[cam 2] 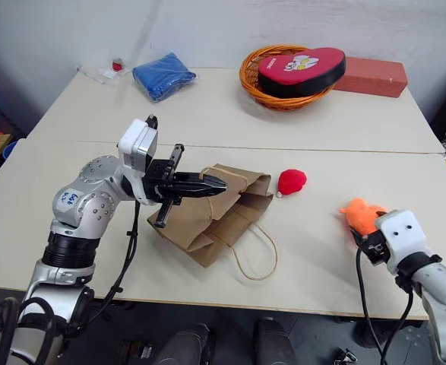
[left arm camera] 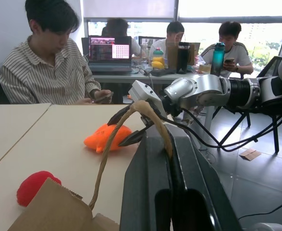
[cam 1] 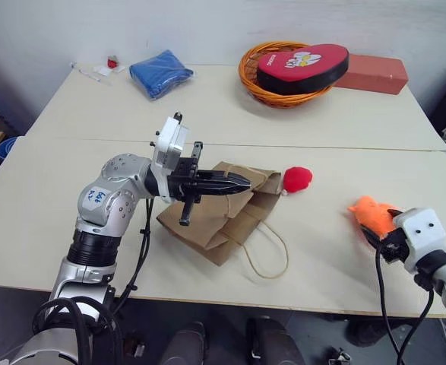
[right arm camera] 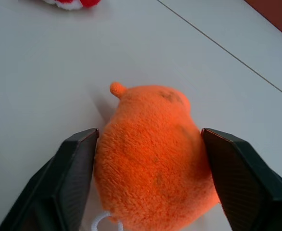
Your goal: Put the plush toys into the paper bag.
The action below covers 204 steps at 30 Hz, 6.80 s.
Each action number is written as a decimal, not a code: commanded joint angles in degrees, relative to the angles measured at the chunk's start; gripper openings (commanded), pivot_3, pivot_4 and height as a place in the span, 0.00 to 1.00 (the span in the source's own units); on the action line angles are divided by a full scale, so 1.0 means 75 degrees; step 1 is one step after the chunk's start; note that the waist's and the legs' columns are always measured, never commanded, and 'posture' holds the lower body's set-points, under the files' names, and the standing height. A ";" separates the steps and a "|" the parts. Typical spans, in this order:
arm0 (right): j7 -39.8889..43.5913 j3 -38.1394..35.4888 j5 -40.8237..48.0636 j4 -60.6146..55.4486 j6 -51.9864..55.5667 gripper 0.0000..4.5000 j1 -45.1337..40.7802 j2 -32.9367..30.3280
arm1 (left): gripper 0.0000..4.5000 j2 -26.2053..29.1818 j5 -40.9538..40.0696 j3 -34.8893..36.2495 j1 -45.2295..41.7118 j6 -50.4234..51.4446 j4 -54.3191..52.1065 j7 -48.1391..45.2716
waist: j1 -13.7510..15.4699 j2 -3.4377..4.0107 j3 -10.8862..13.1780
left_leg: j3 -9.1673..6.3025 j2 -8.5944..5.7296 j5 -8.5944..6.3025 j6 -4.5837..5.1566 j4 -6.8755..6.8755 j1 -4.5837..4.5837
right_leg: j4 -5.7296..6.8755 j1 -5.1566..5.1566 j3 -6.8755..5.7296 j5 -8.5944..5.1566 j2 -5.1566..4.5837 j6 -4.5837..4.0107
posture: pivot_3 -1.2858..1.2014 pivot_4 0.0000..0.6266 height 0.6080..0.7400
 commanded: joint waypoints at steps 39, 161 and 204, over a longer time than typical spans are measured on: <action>0.2912 0.6348 -0.0518 0.0778 0.0189 0.00 -0.5866 0.1471 | 0.00 -0.0112 -0.0505 0.0118 -0.0273 0.1047 -0.0336 -0.0180 | -0.0192 -0.0016 0.0009 | -0.0026 0.0004 0.0003 -0.0008 0.0012 -0.0029 | -0.0006 -0.0025 -0.0032 0.0002 -0.0003 0.0002 | 0.52 0.24 1.00; 0.0876 0.4454 0.0544 0.3036 0.0841 0.11 -0.5750 0.3813 | 0.00 0.0215 -0.0288 0.0400 -0.0185 0.0832 0.0000 -0.0156 | -0.0421 -0.0008 0.0009 | -0.0027 -0.0003 0.0006 -0.0012 0.0015 -0.0060 | 0.0017 -0.0063 -0.0039 0.0005 -0.0010 0.0007 | 0.52 0.24 1.00; -0.0689 0.0494 0.6353 -0.0552 0.9558 0.14 -0.3555 0.2755 | 0.00 0.0282 -0.0286 0.0343 0.0325 0.0700 -0.0644 -0.0008 | -0.0196 -0.0027 -0.0003 | -0.0019 -0.0005 0.0004 -0.0007 0.0060 -0.0125 | 0.0037 -0.0110 -0.0026 0.0008 -0.0014 0.0008 | 0.52 0.24 1.00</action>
